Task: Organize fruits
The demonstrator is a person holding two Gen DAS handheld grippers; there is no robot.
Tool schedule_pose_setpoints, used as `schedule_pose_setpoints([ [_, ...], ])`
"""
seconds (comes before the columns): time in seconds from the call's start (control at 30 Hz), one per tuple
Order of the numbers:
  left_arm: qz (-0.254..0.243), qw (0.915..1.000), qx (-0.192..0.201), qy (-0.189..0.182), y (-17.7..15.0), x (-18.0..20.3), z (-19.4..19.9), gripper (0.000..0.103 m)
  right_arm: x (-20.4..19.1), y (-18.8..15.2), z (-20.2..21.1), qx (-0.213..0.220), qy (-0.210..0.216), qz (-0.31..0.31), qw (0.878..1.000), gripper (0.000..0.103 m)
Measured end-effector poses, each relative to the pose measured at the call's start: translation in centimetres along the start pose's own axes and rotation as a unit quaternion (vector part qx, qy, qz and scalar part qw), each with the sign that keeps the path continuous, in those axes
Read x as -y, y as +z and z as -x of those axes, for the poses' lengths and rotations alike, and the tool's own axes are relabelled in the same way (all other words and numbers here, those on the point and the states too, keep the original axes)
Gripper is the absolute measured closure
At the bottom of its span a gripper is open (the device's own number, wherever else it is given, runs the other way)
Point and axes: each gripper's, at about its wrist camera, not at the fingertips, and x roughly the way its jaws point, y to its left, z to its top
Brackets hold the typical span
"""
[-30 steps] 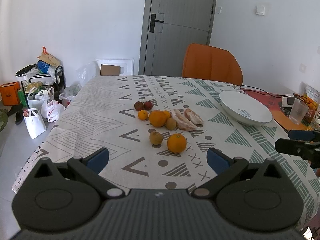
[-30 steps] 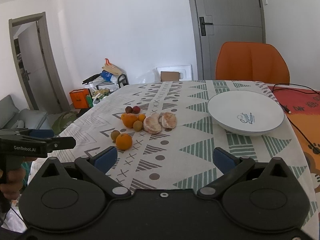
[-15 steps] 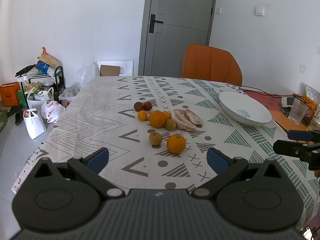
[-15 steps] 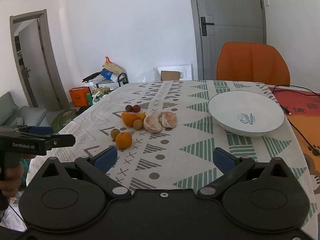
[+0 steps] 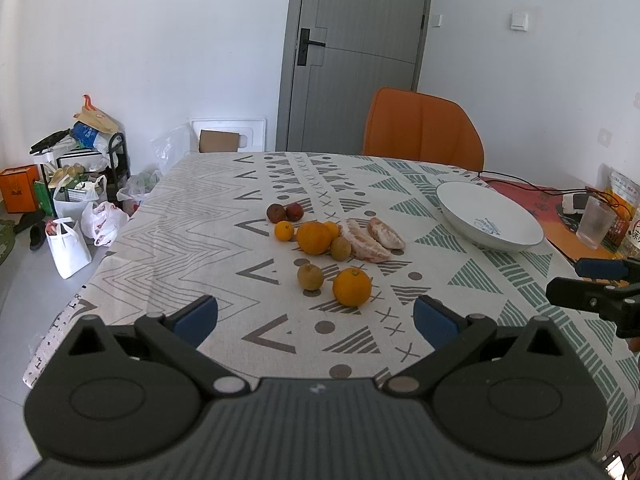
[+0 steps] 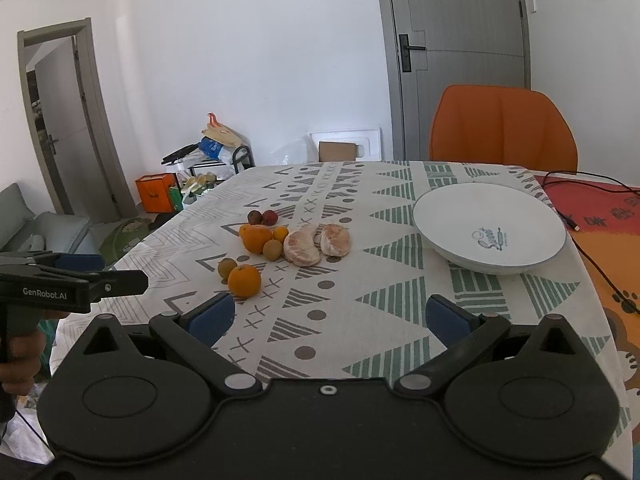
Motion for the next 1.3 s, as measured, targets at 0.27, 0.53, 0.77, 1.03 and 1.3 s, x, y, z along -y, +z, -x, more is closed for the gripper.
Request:
schedule_pose_setpoints([
  [0.27,0.0,1.0,0.001,0.0,0.0,0.0,0.0,0.0,-0.1,0.1,0.0,-0.001,0.004,-0.001,1.0,0.0],
  [0.53,-0.001,1.0,-0.001,-0.008,0.0,-0.1,-0.1,0.0,-0.1,0.0,-0.4,-0.001,0.008,-0.001,1.0,0.0],
  [0.77,0.004,0.9999,-0.002,-0.012,-0.1,-0.4,-1.1,0.0,-0.2,0.0,-1.4,-0.01,0.009,0.003,1.0,0.0],
  [1.03,0.012,0.9997,-0.001,-0.023,-0.1,-0.6,-2.9,0.002,0.5,0.1,-3.3,-0.023,0.008,-0.007,1.0,0.0],
  [1.3,0.024,0.9992,-0.004,-0.031,0.3,-1.1,-5.1,0.024,1.5,-0.1,-5.0,-0.03,0.003,-0.015,0.999,0.0],
])
